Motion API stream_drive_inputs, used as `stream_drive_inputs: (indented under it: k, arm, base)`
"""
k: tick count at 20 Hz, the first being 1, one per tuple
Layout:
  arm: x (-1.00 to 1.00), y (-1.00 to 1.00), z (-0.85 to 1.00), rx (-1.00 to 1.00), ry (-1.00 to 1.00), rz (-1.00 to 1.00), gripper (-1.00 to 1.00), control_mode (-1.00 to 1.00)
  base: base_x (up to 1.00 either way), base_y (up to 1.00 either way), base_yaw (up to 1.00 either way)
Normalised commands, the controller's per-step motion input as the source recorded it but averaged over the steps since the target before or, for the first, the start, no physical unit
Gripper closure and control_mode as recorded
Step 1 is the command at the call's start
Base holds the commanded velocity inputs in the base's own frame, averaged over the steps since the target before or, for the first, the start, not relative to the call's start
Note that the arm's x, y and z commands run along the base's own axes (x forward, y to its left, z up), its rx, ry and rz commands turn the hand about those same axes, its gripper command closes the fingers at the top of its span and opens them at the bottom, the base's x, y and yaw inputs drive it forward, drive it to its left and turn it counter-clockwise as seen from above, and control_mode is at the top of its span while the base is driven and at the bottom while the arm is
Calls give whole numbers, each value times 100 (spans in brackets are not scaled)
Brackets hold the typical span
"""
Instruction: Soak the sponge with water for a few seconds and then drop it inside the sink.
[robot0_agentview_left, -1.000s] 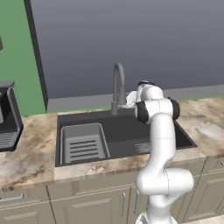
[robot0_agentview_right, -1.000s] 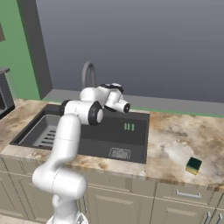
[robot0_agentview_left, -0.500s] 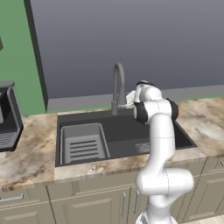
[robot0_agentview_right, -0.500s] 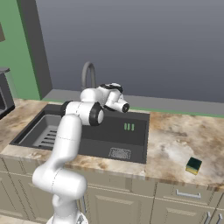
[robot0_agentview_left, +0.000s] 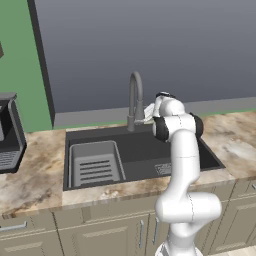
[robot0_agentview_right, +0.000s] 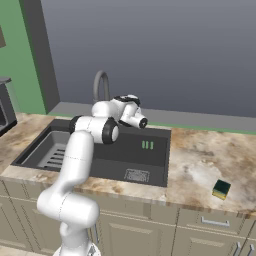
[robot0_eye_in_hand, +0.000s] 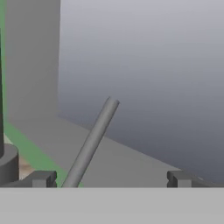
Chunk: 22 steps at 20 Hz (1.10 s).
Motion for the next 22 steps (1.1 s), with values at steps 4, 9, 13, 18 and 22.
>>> stream_drive_inputs:
  k: [4,9,13,18,22]
  arm:
    - [0,-5,-16,0,0,-5,-100,-100]
    - [0,-20,-35,0,0,-10,-100,-100]
    - [-7,-30,-39,0,0,-17,-100,-100]
    - [-4,-34,-34,0,0,-16,-100,-100]
    - [0,-39,-29,0,0,-13,-100,-100]
  base:
    - [0,0,0]
    - [0,0,0]
    - [0,0,0]
    - [0,0,0]
    - [0,0,0]
